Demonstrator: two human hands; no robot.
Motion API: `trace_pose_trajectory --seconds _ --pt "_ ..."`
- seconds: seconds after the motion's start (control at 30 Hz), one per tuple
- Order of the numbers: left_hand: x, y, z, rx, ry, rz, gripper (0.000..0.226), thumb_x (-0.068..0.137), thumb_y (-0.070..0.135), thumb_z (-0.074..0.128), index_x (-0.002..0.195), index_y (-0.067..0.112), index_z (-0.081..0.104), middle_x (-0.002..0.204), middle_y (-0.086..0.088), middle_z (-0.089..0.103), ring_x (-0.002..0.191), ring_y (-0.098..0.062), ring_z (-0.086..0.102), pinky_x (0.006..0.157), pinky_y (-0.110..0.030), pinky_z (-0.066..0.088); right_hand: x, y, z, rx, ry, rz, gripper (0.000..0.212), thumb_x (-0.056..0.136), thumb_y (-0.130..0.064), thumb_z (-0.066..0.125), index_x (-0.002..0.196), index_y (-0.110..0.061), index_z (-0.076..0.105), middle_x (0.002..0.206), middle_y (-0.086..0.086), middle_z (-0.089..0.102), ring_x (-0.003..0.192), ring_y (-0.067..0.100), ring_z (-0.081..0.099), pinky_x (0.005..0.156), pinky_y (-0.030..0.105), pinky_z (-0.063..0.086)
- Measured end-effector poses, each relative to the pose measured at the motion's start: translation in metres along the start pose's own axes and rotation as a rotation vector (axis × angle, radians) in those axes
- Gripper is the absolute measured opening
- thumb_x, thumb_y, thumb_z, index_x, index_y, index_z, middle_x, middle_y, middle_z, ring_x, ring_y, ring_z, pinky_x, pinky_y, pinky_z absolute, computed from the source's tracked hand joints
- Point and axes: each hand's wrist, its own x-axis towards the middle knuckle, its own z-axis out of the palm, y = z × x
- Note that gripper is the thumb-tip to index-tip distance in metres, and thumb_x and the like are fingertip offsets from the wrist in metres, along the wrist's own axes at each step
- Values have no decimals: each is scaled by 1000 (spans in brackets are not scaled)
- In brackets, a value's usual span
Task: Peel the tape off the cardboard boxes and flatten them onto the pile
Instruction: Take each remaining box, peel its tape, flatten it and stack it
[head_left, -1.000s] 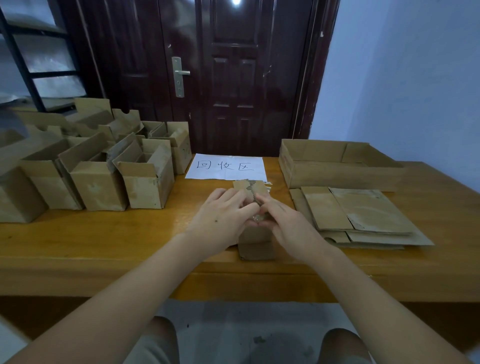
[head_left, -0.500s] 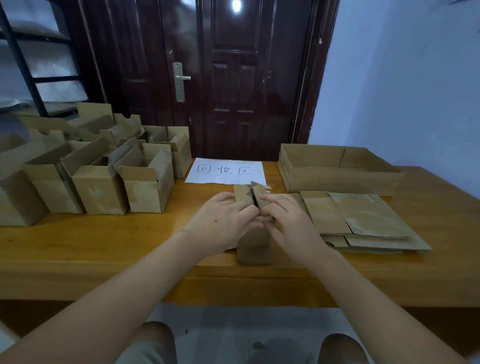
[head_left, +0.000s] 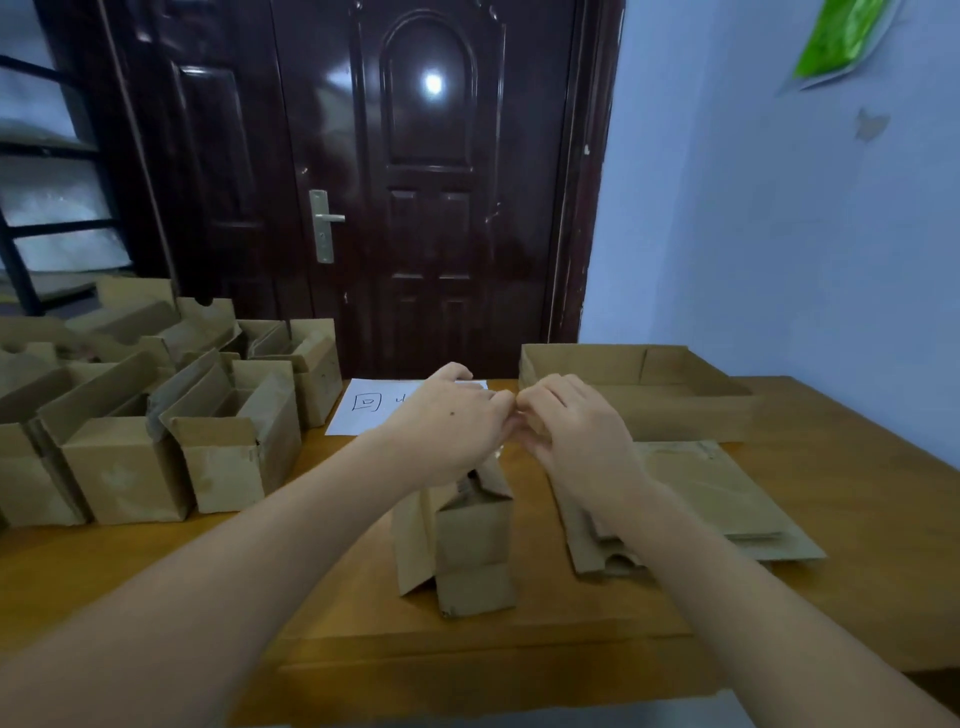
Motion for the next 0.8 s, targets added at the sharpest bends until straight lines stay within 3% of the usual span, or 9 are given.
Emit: trace_pose_trajectory --seconds 0.13,0.23,0.3,0.4,0.47,0.5,0.6,0.7,0.8 --pt "38 1 17 -67 -83 -55 49 108 42 11 87 19 50 67 7 55 60 -22 59 87 -39 47 12 31 4 -94 27 13 21 81 -13 82 96 -12 68 89 3 68 83 22 61 73 39 54" --pt "62 0 30 -92 -86 -35 45 107 47 15 85 21 45 68 6 58 61 -23 61 78 -40 48 17 57 19 -88 -63 50 27 77 -4 80 99 -11 67 95 3 66 88 22 58 72 39 55" --pt "76 -2 41 -34 -174 -15 48 108 44 12 88 20 48 70 6 57 63 -21 60 77 -39 47 19 73 31 -55 -119 92 28 79 1 77 101 -10 65 101 4 62 90 21 56 66 36 57" --pt "95 -6 67 -56 -272 -54 36 113 37 21 104 20 51 68 10 44 67 -19 50 84 -37 45 20 97 48 -52 -148 114 23 81 -2 77 98 -10 64 101 4 57 87 19 55 58 33 56" --pt "107 -6 79 -135 -339 -99 33 113 37 28 120 20 54 67 12 36 69 -19 46 76 -36 43 23 115 59 -110 -184 104 20 83 -8 78 99 -11 65 97 3 60 82 19 58 59 32 56" --pt "111 -6 85 -184 -382 -140 35 112 42 28 124 21 54 69 13 41 71 -20 48 73 -36 41 25 123 63 -140 -203 107 21 83 -10 79 99 -12 66 95 3 62 78 19 60 58 30 55" --pt "121 -10 104 -265 -543 -261 57 104 65 21 128 22 50 105 2 66 95 -26 59 76 -40 36 33 146 77 -271 -288 170 24 85 -10 78 102 -12 62 91 4 65 68 19 56 56 27 41" --pt "118 -13 118 -248 -615 -280 68 101 70 22 142 21 46 133 -5 61 120 -30 56 86 -43 38 40 162 89 -337 -530 247 19 96 -13 62 115 -14 61 109 4 66 91 22 59 76 32 46" --pt "105 -17 115 -265 -631 -284 73 101 71 23 154 22 38 148 -6 54 132 -32 52 101 -48 41 40 166 95 -221 -675 393 37 100 -15 54 137 -18 59 138 6 61 128 26 54 109 44 43"
